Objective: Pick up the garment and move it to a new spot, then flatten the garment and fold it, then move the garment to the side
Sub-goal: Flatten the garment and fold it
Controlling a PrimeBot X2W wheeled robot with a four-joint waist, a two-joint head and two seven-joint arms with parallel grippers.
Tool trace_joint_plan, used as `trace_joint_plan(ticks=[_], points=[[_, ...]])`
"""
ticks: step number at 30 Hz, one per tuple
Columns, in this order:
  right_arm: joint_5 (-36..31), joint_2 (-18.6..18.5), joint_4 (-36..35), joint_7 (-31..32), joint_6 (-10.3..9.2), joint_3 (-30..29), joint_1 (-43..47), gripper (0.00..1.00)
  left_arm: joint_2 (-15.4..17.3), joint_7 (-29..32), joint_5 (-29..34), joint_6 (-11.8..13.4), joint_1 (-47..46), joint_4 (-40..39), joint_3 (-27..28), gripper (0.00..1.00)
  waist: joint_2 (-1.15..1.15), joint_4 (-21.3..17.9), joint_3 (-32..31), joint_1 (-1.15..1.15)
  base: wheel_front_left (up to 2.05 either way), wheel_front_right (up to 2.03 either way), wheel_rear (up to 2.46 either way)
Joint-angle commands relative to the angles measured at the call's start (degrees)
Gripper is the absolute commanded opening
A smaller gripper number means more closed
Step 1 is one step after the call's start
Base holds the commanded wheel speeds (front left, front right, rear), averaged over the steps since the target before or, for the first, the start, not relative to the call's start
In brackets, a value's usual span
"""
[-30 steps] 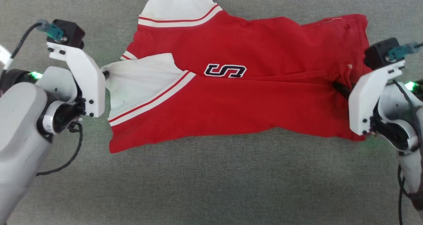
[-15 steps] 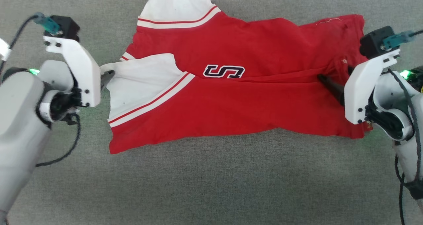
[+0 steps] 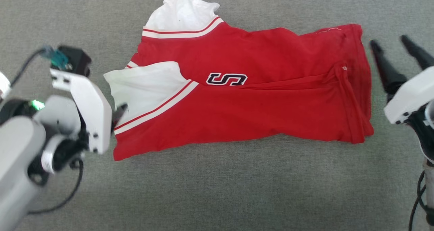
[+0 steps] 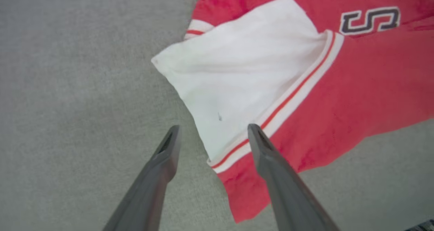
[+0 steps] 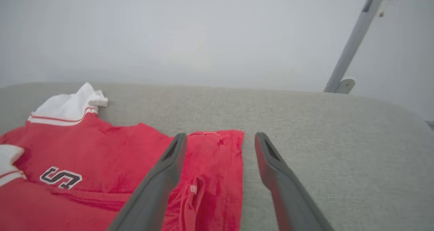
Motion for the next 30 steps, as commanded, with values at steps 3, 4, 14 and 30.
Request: trace_joint_plan(ticks=[3, 4, 14, 30], points=[[-2.76, 3.83, -3.44, -2.90, -0.04, -4.10, 2.34, 1.00, 1.85, 1.35, -0.36, 3.67, 4.00, -4.70, -0.30, 1.00, 0.00, -0.94, -0.23, 0.00, 0.00, 0.00, 0.00], [-3.39, 4.92, -4.34, -3.59, -0.04, -4.86, 2.97, 1.00, 2.14, 1.48, -0.79, 4.63, 5.17, -5.67, -0.33, 1.00, 0.00, -1.27, -0.39, 0.00, 0.00, 0.00, 0.00], [-5.01, 11.24, -10.82, -0.98, -0.04, -9.51, 10.74, 1.00, 3.13, 0.17, -4.83, 7.62, 11.86, -3.12, 1.08, 1.00, 0.00, -3.65, -0.62, 0.00, 0.00, 0.00, 0.00], [-1.81, 11.29, -8.35, 16.36, -0.03, -4.90, 15.18, 1.00, -6.76, 1.19, -11.94, 2.10, 12.72, 10.15, -0.14, 0.00, 0.00, -4.34, 0.41, 0.00, 0.00, 0.00, 0.00]])
